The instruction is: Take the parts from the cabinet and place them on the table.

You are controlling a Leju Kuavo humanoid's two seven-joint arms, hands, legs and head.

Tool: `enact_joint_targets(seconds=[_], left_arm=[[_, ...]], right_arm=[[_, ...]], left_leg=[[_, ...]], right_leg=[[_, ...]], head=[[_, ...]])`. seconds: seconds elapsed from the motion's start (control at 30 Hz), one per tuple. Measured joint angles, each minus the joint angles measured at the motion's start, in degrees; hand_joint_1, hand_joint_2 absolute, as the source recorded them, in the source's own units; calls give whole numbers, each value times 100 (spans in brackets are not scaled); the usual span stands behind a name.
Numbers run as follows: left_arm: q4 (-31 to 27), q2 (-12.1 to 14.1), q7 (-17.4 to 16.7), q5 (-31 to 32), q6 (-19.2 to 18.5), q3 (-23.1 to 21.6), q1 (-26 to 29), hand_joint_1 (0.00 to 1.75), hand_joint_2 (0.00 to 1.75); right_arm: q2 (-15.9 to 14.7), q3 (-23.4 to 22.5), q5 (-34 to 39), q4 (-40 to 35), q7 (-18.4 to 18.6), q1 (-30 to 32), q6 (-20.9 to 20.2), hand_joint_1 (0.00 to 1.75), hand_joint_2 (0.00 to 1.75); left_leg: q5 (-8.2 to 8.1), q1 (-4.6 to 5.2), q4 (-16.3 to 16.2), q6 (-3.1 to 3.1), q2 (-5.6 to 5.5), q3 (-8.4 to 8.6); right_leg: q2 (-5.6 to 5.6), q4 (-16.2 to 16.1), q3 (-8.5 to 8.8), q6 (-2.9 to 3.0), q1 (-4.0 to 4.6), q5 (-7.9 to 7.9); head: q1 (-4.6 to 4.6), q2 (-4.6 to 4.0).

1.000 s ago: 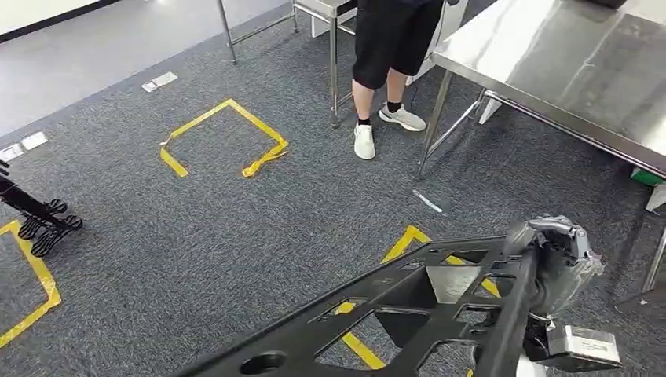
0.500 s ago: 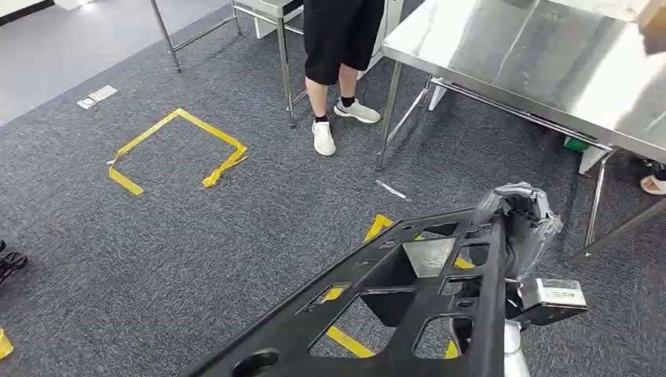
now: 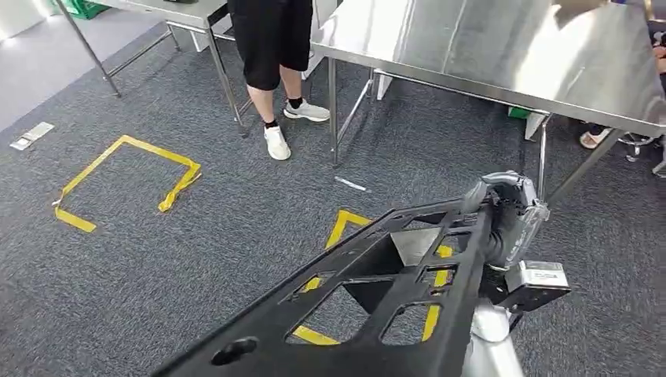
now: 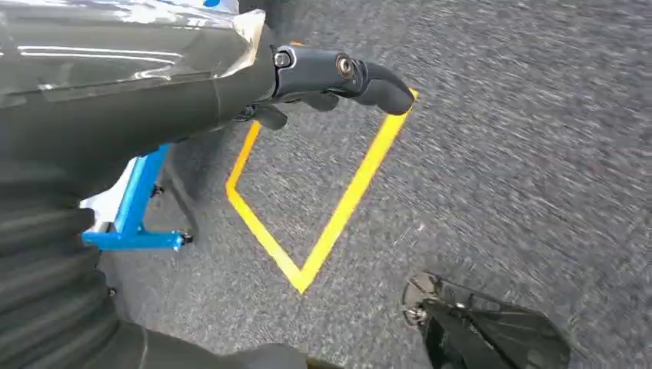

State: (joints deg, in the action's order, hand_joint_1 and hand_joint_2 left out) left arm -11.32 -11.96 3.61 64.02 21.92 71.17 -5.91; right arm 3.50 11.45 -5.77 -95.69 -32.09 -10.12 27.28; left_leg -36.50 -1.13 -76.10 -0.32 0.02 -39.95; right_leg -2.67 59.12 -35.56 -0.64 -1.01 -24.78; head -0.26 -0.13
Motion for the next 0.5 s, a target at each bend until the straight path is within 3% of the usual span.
enact_joint_targets(seconds=[0.07, 0.1, 0.13, 0.17, 0.27, 0.3, 0.33, 0.37, 0.43, 0.47, 0.5], left_arm=[[0, 13, 0, 50, -46, -7, 0, 0, 175], [0, 24, -6, 78, -80, -15, -2, 0, 175], [0, 39, -31, 83, -103, -20, -2, 0, 175], [0, 42, -57, 98, -111, -26, -4, 0, 175], [0, 44, -105, 107, -111, -39, -26, 0, 175], [0, 33, -105, 107, -111, -42, -35, 0, 175], [0, 35, -103, 107, -105, -44, -40, 0, 175], [0, 35, -103, 109, -105, -46, -39, 0, 175], [0, 35, -105, 114, -105, -46, -28, 0, 175], [0, 37, -105, 116, -105, -46, -26, 0, 175], [0, 37, -105, 116, -105, -46, -27, 0, 175]], right_arm=[[2, -17, -28, -85, 22, 55, 46, 175, 175], [2, -26, -35, -124, 24, 78, 57, 175, 175], [2, -35, -46, -149, 24, 89, 61, 175, 175], [7, -42, -57, -173, 37, 93, 61, 175, 175], [9, -66, -90, -225, 55, 128, 26, 175, 175], [9, -79, -103, -238, 61, 128, 6, 175, 175], [9, -90, -109, -256, 61, 117, -4, 175, 175], [11, -98, -116, -260, 68, 90, -9, 175, 175], [15, -103, -116, -260, 70, 98, -13, 175, 175], [15, -109, -116, -260, 68, 112, -15, 175, 175], [11, -120, -114, -260, 72, 123, -15, 175, 175]], left_leg=[[528, -7, 734, 31, -43, 284], [803, -20, 1259, 47, -162, 510], [812, -46, 1545, 57, -474, 632], [793, -49, 1626, 41, -448, 645], [815, 37, 1641, 129, -285, 695], [868, -22, 1704, 199, -190, 737], [885, 1, 1722, 236, -145, 753], [884, 6, 1723, 268, -69, 753], [873, 27, 1722, 285, 88, 747], [868, 28, 1722, 288, 161, 746], [862, 25, 1721, 283, 230, 747]], right_leg=[[-158, 4, 22, -3, -4, -2], [-238, 6, 32, -7, -9, -3], [-284, 12, 20, -21, 6, 0], [-355, 30, -14, -52, 49, -8], [-516, -34, -45, -178, -11, 48], [-450, 17, -97, -206, 18, 41], [-97, 168, -177, -191, 43, -39], [75, 512, -353, -163, 48, -207], [162, 1417, -796, -137, 31, -545], [178, 1735, -954, -162, 21, -619], [195, 1749, -968, -204, 0, -588]], head=[[-2, 0], [-2, 0], [0, 0], [15, 2], [7, 0], [2, 2], [22, 2], [66, 2], [61, 0], [68, 2], [66, 0]])
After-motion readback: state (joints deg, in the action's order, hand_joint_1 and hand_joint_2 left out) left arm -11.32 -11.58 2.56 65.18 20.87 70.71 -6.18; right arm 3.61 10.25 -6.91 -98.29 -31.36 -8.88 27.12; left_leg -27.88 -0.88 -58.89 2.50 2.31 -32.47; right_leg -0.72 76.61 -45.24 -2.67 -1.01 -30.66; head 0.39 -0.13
